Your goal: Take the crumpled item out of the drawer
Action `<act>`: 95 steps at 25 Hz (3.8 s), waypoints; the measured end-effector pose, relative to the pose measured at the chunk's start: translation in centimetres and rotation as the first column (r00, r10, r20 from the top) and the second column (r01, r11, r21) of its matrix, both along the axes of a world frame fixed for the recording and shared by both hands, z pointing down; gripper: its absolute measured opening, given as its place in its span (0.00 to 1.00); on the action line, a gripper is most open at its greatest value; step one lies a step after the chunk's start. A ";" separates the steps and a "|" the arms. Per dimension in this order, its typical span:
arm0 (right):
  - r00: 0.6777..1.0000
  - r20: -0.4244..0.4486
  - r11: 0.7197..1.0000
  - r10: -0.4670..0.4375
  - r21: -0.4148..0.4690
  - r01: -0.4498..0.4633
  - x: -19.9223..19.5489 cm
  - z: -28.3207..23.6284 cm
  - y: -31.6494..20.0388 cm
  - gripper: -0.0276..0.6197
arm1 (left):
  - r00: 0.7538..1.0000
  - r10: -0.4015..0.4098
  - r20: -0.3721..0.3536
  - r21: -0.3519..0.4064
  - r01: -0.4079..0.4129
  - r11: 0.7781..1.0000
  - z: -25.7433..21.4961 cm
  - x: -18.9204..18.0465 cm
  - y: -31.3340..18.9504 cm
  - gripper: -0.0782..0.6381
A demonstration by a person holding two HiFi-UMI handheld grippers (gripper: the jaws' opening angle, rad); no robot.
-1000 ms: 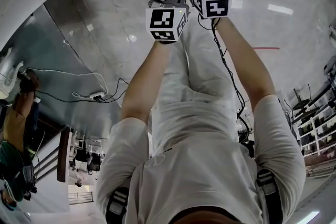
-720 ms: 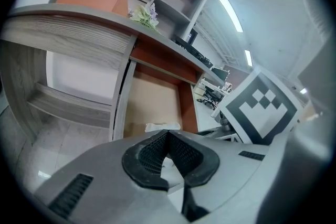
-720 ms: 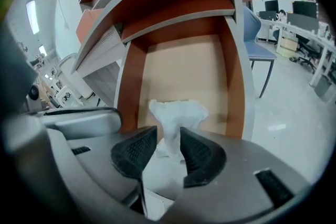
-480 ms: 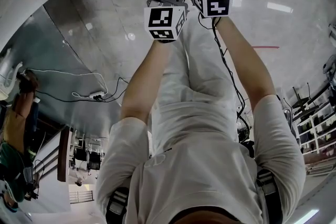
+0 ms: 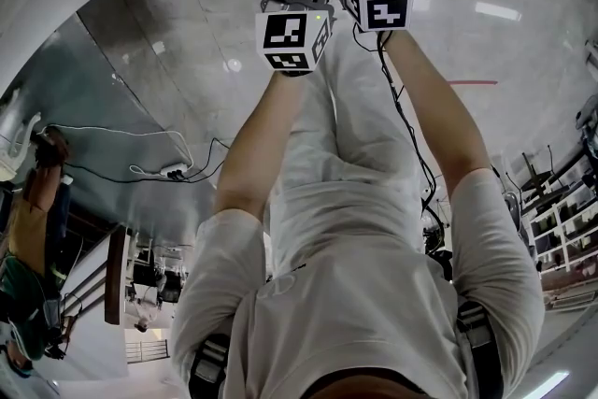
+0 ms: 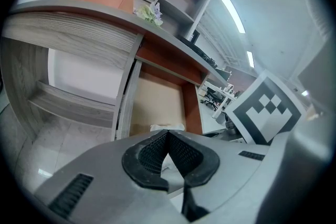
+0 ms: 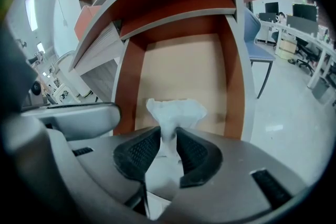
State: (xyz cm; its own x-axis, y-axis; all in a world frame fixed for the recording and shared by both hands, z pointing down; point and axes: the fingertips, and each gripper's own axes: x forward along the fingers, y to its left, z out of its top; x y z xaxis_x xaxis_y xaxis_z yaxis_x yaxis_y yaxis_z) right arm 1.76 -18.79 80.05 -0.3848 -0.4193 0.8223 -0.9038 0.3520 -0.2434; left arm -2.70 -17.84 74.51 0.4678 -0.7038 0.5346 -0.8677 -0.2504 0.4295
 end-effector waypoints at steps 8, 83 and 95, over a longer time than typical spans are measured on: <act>1.000 -0.030 1.000 -0.009 -0.003 0.009 0.0 0.4 0.1 0.17 | 1.000 -0.005 0.002 -0.004 0.005 1.000 0.4 -0.2 0.0 0.11; 0.994 0.091 0.967 0.053 0.245 -0.074 1.3 -22.9 1.6 0.12 | 0.998 0.037 0.043 0.162 -0.043 0.986 -18.6 -1.2 1.3 0.11; 0.993 0.107 0.936 0.047 0.341 -0.081 2.0 -32.7 2.8 0.12 | 1.000 -0.025 0.016 0.255 0.020 0.967 -27.5 -3.8 1.4 0.11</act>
